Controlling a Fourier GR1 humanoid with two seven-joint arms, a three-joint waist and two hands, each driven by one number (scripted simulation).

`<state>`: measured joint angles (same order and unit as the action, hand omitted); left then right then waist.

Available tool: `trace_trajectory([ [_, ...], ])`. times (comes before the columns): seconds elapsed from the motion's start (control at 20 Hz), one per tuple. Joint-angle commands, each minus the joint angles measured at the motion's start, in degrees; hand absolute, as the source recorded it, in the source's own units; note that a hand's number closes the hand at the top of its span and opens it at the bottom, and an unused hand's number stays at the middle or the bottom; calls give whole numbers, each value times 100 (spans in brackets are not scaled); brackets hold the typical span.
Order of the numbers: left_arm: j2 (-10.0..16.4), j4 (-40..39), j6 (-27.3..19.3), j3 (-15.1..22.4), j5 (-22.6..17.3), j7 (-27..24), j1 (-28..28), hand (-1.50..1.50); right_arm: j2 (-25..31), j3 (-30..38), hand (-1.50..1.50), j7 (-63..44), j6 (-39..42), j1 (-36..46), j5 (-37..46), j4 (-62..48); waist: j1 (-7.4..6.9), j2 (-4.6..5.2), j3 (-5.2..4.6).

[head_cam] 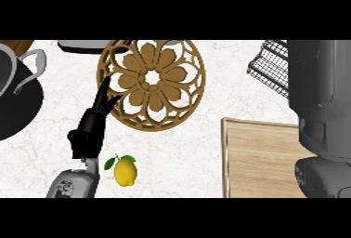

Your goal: Pick the can from the tray and place it in the tiered basket

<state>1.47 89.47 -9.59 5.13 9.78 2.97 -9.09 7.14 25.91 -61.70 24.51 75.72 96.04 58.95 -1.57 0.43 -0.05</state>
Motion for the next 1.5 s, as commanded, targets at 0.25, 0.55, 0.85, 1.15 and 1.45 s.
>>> trace_trajectory([
  [0.25,35,-39,48,-81,-47,-134,95,0,725,162,150,-31,-463,-135,119,-763,87,-26,3],
  [0.55,25,-43,43,-72,-13,-192,132,0,878,216,150,146,-887,-567,14,-1020,93,-33,4],
  [0.85,65,154,63,-112,-82,-38,185,0,797,1130,-150,-105,-2271,-709,-556,-965,25,-7,7],
  [1.15,166,-141,104,-290,-114,-146,-54,0,873,1321,-150,357,-3261,-864,-1022,-498,79,-9,7],
  [1.45,-80,-30,-86,-35,64,-89,131,0,664,1160,-150,-358,-3734,-1233,-594,854,200,-74,3],
])
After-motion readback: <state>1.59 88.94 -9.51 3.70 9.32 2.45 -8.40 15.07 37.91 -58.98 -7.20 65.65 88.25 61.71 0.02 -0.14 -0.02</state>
